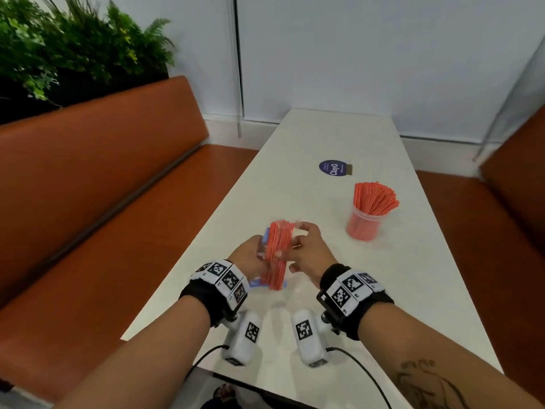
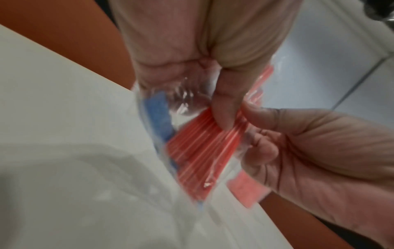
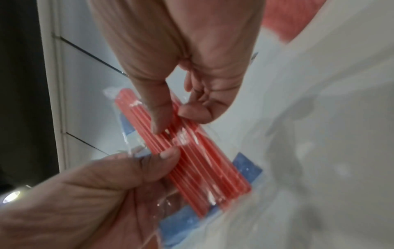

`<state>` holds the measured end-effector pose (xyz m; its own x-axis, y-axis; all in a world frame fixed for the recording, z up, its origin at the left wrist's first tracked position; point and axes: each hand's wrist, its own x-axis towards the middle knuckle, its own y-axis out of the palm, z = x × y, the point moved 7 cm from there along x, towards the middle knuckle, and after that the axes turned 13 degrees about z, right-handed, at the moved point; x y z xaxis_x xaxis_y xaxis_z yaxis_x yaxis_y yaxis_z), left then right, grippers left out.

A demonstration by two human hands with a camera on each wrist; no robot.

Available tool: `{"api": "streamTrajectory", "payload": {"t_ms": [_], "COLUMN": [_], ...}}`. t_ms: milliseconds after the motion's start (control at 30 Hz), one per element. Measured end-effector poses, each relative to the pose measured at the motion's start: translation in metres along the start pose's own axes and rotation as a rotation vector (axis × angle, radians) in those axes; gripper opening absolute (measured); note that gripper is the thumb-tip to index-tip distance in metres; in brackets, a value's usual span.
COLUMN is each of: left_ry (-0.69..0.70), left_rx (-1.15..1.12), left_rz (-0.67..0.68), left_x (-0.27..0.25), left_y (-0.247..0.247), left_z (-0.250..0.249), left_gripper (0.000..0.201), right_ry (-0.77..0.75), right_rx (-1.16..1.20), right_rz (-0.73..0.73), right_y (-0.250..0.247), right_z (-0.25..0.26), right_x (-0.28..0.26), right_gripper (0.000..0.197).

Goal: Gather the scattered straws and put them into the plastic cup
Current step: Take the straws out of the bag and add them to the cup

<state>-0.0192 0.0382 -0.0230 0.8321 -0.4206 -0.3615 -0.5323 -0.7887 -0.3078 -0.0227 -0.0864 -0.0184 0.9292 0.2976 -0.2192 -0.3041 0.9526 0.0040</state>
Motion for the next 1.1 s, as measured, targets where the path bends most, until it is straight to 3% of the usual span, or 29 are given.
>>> {"api": "streamTrajectory", "payload": {"t_ms": [67,133,400,533,600,667,767,900,1100], "left_ry": [0.105,0.163,0.328,0.368,0.376,0.368,0.365,0.379,0.390], "left_rx": [-0.218,-0.312,-0.357,-0.260,-0.096,-0.007,-0.155,-0.305,-0.242], "left_rz": [0.099,0.129,0.161,0.176,0.107,-0.065,-0.154,-0.145,-0.096], "left_x": [0.013,0.023,0.054,0.055,0.053,0.049,0.047,0.048,0.053], "left_y": [0.026,0.048,0.104,0.113,0.111,0.099,0.091,0.093,0.097], "left_z": [-0.018,-0.036,-0.062,-0.054,-0.052,-0.052,-0.049,-0.050,-0.049], "left_gripper": [0.051,0.045,0.037,0.046,0.033,0.020,0.026,0.033,0.037], "right_ry": [-0.089,-0.157,-0.173,-0.130,-0.135,-0.149,-0.161,-0.169,-0.138], "right_rx": [-0.093,-0.222,-0.199,-0.226,-0.215,-0.216,-0.197,-0.209,-0.196], "right_rz": [-0.037,-0.101,-0.272,-0.341,-0.358,-0.356,-0.333,-0.315,-0.324], "right_y": [-0.020,-0.041,-0.112,-0.126,-0.130,-0.131,-0.130,-0.125,-0.126], "right_z": [0.011,0.019,0.005,-0.014,-0.017,-0.017,-0.017,-0.017,-0.025], "right_x": [-0.014,-0.030,-0.083,-0.092,-0.095,-0.097,-0.096,-0.094,-0.095], "right_gripper": [0.048,0.041,0.032,0.028,0.028,0.027,0.023,0.011,0.016]}}
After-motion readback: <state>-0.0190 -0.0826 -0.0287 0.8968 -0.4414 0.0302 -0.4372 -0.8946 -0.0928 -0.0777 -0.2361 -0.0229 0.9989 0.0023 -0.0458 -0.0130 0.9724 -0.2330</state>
